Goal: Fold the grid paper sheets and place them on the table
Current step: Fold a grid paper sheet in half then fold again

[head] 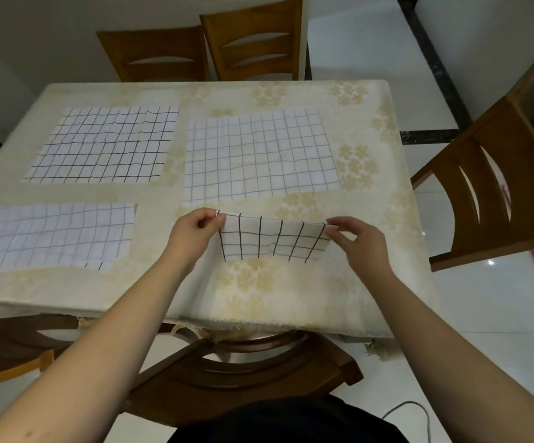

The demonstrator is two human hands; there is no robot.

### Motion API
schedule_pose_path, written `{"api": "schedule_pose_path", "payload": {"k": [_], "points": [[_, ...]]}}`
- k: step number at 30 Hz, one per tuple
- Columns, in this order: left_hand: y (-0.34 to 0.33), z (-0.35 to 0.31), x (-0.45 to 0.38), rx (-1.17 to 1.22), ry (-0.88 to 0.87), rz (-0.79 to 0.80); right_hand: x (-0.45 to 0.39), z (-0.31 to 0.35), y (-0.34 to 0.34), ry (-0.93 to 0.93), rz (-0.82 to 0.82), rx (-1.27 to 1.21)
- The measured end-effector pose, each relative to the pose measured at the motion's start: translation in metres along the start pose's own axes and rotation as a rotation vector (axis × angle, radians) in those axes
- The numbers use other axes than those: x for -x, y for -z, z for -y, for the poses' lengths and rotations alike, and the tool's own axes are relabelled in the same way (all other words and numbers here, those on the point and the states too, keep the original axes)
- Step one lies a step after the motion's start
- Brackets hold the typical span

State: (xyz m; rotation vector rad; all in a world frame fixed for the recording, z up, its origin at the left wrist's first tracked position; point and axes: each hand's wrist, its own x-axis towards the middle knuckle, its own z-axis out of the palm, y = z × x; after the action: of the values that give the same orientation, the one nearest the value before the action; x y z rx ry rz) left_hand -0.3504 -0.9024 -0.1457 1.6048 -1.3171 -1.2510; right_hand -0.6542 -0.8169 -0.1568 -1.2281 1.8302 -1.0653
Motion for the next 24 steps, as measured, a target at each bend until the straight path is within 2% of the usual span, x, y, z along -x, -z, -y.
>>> {"api": "schedule_pose_path", "payload": {"k": [5, 9, 11, 13, 17, 20, 24], "points": [[0.012, -0.018, -0.007, 0.000, -0.009, 0.057, 0.013, 0.013, -0.003, 0.187, -0.140, 0.151], [0.022, -0.020, -0.001, 0.119, 0.060, 0.141, 0.042, 0.012, -0.019, 0.266, -0.152, 0.271], [0.027, -0.009, 0.001, 0.179, 0.154, 0.145, 0.061, 0.008, -0.033, 0.299, -0.103, 0.328], [0.031, 0.011, 0.002, 0.167, 0.256, 0.145, 0.077, 0.000, -0.050, 0.316, 0.020, 0.401], [0.040, 0.069, -0.002, 0.236, 0.500, 0.088, 0.100, -0.011, -0.080, 0.149, 0.330, 0.498], [0.043, 0.101, -0.001, 0.399, 0.665, 0.081, 0.113, -0.010, -0.095, 0.051, 0.370, 0.476], [0.043, 0.124, 0.010, 0.548, 0.731, 0.050, 0.120, -0.010, -0.100, -0.019, 0.367, 0.493]]}}
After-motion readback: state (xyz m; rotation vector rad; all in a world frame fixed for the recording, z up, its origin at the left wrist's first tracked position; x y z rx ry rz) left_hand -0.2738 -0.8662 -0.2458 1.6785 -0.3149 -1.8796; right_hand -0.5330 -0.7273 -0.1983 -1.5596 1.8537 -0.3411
